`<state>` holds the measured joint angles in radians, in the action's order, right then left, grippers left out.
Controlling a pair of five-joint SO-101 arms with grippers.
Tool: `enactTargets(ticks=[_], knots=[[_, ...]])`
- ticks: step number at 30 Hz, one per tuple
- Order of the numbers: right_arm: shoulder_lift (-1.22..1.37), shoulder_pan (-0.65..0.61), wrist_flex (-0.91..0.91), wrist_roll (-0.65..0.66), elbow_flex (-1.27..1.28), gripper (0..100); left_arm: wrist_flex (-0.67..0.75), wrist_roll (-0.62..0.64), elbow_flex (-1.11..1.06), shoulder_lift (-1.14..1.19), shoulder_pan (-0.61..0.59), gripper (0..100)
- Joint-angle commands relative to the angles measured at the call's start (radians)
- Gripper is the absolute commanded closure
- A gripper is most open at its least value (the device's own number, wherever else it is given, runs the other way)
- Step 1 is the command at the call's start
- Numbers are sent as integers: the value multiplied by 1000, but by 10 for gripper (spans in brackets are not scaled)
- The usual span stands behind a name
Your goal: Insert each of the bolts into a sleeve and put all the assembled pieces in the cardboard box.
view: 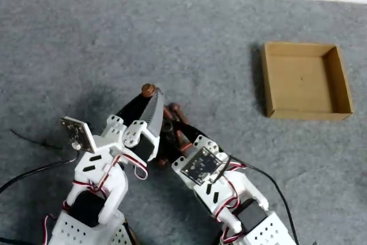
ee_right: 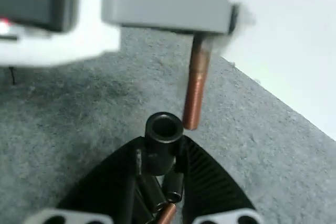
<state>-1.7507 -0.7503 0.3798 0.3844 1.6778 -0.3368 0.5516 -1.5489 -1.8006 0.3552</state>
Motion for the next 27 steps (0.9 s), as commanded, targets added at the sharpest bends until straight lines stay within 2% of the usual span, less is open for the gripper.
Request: enactTargets(ticks=[1,9,23,27], knots=[[1,12,2,8,142,995,15,-11,91,-19,18,996],[1,13,31,8,137,995,-327,-12,252,-19,53,996],[-1,13,31,8,137,995,-334,-17,145,-19,53,996],[-1,13,31,9,137,995,-336,-110,140,-19,56,996]])
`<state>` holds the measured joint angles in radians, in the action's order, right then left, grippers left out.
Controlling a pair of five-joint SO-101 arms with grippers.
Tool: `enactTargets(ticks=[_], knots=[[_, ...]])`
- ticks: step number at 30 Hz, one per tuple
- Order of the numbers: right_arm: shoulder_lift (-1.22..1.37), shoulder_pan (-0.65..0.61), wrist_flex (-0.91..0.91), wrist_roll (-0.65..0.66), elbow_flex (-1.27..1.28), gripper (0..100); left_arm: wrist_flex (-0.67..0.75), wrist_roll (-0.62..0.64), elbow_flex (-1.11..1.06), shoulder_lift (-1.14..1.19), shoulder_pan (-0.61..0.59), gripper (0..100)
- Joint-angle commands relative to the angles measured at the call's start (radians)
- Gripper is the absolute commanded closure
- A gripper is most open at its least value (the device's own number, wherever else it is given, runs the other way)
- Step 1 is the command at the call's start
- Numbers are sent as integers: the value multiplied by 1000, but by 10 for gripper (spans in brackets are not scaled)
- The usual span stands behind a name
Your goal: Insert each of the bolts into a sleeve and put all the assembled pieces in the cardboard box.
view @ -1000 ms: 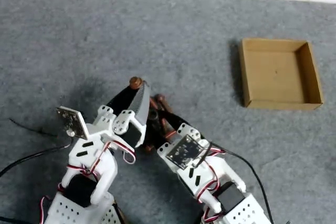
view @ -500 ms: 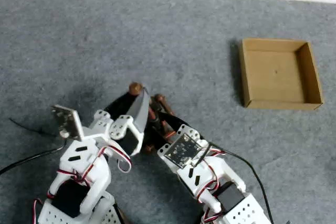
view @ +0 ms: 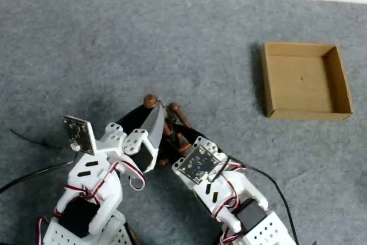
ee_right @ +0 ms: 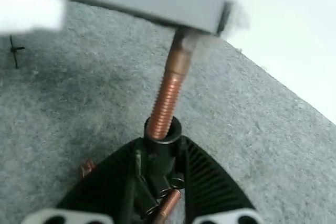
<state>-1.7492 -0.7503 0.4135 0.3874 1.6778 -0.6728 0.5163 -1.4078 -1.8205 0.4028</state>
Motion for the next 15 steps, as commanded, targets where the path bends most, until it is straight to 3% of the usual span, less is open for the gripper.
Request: enactTargets(ticks=[1,15], knots=[[-2,13,-2,6,137,995,-2,-87,-2,1,8,996],[-2,12,45,6,136,995,2,-98,-154,1,8,996]])
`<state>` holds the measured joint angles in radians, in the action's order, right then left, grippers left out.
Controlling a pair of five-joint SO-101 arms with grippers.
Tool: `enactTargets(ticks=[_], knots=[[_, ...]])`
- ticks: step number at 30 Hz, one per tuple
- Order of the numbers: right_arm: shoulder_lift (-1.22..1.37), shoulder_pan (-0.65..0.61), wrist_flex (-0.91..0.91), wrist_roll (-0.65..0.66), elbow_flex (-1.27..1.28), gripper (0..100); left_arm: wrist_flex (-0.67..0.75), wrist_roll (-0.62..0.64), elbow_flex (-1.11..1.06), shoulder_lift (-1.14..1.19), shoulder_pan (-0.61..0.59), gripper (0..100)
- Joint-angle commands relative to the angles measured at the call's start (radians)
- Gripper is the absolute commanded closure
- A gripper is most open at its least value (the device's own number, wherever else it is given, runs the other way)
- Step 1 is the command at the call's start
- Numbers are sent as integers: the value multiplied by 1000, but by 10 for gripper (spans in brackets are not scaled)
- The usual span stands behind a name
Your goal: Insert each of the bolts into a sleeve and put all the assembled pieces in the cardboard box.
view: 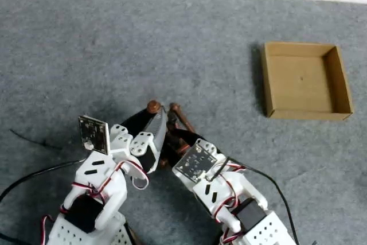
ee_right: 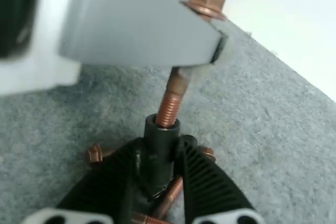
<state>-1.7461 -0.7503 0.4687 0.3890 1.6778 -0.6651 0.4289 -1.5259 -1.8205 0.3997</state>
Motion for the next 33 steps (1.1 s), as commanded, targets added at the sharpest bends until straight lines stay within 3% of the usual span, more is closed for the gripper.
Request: enactTargets(ticks=[1,6,14,27,30,33], knots=[[-5,12,-10,5,136,995,-6,-11,-44,1,12,996],[-10,13,-12,5,136,995,-11,-9,-62,1,18,996],[-15,25,-13,5,136,995,-120,-9,-64,1,153,996],[-15,48,-47,3,142,995,-120,-11,-68,1,151,995],[-8,44,-45,3,137,995,-117,-11,-61,1,101,995],[-5,-5,-35,5,137,995,-32,-5,-51,1,-30,995]])
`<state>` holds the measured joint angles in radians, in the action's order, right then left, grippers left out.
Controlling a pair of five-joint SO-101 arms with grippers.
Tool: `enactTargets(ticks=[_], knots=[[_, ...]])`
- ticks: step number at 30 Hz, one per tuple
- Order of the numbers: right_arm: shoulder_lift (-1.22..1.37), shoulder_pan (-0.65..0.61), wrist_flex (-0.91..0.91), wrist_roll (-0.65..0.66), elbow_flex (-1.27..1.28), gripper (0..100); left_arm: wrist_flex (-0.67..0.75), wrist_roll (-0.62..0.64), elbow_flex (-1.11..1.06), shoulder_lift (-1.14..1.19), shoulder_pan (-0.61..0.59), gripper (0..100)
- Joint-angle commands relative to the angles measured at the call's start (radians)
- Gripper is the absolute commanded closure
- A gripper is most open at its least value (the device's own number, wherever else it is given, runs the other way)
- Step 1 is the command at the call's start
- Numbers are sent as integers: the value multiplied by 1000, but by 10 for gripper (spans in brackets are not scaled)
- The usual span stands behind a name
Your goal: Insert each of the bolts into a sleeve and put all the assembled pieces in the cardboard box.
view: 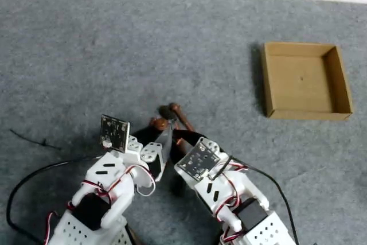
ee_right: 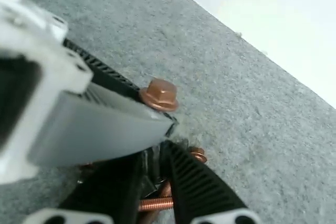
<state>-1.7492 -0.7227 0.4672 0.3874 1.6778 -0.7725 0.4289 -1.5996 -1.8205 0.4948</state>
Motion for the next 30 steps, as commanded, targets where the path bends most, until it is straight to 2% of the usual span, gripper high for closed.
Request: enactTargets(ticks=[1,5,8,11,15,18,21,25,26,30], knots=[[-2,-51,-4,6,136,993,110,-5,21,1,-174,995],[-2,-105,102,8,108,915,192,-3,15,2,-312,995],[-2,-113,213,-11,54,862,201,-2,15,2,-366,995],[-2,-110,346,-115,-50,860,207,-2,-5,2,-386,995],[-2,-134,499,-273,-189,860,331,-3,-91,2,-386,995],[-2,-185,506,-336,-232,858,382,-3,-96,2,-400,995],[-2,-226,504,-500,-217,852,390,-3,-96,2,-441,995],[-1,-239,447,-687,-142,728,390,-3,-96,2,-475,995],[-1,-252,446,-703,-128,704,390,-3,-96,2,-475,995],[-1,-268,443,-690,-105,713,390,-3,-96,2,-475,995]])
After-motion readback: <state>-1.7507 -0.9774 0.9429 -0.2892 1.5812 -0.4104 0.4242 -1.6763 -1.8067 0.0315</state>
